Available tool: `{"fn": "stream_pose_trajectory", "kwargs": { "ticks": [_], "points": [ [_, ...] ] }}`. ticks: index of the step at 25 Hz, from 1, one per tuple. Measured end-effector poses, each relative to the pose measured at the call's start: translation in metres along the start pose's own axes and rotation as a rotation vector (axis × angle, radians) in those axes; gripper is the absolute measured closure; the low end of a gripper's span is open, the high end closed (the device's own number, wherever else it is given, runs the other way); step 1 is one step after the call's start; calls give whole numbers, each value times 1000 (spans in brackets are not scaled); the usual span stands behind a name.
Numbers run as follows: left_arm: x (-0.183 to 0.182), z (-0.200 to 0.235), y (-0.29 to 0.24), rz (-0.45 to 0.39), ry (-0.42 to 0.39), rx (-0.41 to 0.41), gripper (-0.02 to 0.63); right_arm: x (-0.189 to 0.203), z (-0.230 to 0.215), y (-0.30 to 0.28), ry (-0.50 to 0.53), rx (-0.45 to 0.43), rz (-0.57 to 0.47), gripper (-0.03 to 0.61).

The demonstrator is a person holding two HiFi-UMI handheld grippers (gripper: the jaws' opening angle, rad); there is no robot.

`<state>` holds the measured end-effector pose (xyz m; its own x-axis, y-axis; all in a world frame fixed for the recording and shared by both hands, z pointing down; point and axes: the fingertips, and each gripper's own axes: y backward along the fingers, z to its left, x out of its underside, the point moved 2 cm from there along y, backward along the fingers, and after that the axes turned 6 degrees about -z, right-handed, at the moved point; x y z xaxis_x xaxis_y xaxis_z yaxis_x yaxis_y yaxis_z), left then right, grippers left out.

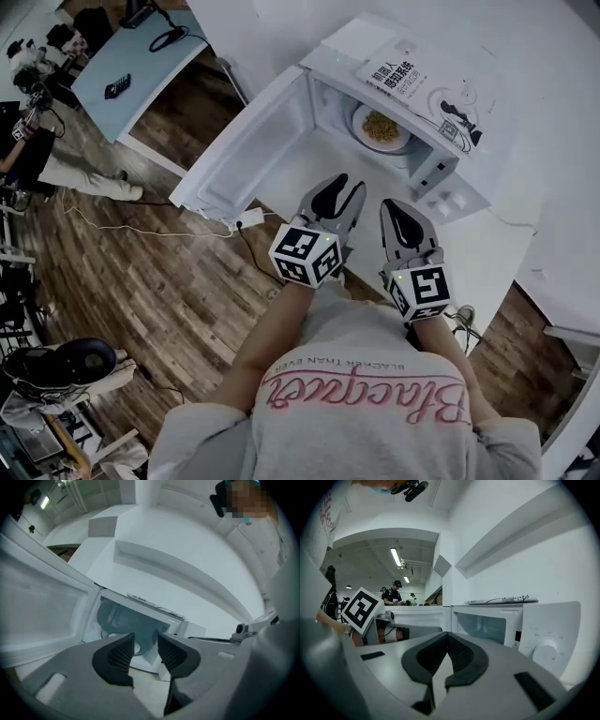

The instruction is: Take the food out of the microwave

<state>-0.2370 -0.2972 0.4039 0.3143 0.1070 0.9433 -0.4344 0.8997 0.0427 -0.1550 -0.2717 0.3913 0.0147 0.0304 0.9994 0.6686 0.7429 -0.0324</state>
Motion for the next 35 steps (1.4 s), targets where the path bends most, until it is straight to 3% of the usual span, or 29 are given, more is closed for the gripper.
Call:
{"fn": "stream_pose_trajectory", "kwargs": {
  "ticks": [2, 9, 17, 22, 25, 31, 35],
  "points": [
    [4, 8, -10, 17, 31, 7, 457, 0, -6, -7, 11, 16, 3, 569],
    [23, 36, -51, 78, 196, 32, 459, 9, -25, -22, 14, 71, 37, 569],
    [59, 76, -87, 172, 446, -58, 457, 19, -40, -48, 35, 92, 49, 568],
    [80, 100, -108, 193, 664, -151, 457, 34, -45, -61, 17, 90, 75, 569],
    [92, 109, -120, 211, 763, -179, 408, 43, -48, -64, 1, 92, 99, 569],
    [111, 119, -135, 241, 845, -247, 390, 56, -55, -63, -18, 100, 134, 568],
    [119, 126, -140, 266, 843, -286, 390, 61, -58, -61, -20, 102, 146, 569]
  ]
}}
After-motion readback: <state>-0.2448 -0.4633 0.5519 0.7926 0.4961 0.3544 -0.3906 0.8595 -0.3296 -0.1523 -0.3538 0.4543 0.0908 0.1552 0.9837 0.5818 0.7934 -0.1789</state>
